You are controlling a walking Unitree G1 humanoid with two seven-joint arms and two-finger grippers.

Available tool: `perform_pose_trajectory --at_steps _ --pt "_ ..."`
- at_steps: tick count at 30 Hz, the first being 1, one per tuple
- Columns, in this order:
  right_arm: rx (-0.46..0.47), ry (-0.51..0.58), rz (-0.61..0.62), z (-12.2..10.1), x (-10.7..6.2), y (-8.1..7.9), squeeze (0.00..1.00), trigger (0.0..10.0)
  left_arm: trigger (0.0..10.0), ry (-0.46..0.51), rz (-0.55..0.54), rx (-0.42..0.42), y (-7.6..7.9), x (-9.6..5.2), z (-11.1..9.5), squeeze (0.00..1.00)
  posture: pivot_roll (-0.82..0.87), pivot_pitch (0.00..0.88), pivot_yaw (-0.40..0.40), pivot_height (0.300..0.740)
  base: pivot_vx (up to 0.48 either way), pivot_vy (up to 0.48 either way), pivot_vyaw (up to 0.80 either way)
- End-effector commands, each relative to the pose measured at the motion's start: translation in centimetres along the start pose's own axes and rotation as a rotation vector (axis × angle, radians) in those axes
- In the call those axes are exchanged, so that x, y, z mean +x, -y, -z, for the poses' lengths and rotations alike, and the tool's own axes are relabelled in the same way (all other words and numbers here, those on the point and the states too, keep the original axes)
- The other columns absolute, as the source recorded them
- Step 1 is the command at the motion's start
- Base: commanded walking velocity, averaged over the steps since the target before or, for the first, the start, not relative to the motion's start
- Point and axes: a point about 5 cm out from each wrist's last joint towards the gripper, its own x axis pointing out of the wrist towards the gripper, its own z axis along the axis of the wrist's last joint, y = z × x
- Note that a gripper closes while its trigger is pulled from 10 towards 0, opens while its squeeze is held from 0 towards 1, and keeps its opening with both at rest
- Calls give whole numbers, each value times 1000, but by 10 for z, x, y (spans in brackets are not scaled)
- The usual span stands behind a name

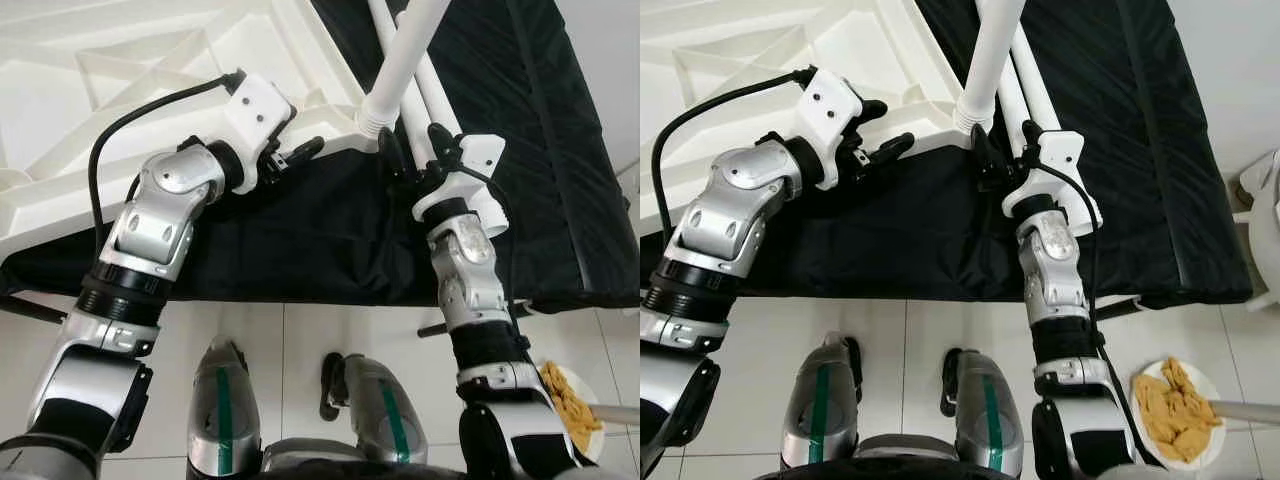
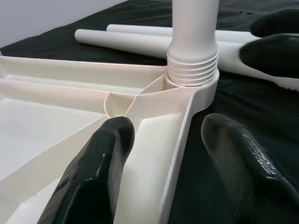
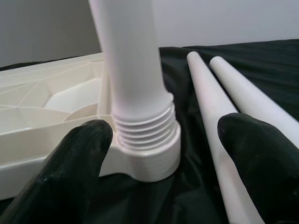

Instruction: Building children table

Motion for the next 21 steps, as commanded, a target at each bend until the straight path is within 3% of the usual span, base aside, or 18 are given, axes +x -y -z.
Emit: perform_pose_trajectory --at_steps 1,7,21 --pt "0 -14 10 1 -4 5 0 10000 10000 -14 23 7 6 5 3 0 76 105 -68 740 0 0 0" --pt "-9 -22 13 -2 -7 6 0 10000 10000 -142 66 -39 7 21 24 0 68 96 -68 740 0 0 0" --pt "-8 -16 23 -6 -4 6 0 10000 10000 -179 100 -36 6 32 31 0 49 64 -51 740 0 0 0"
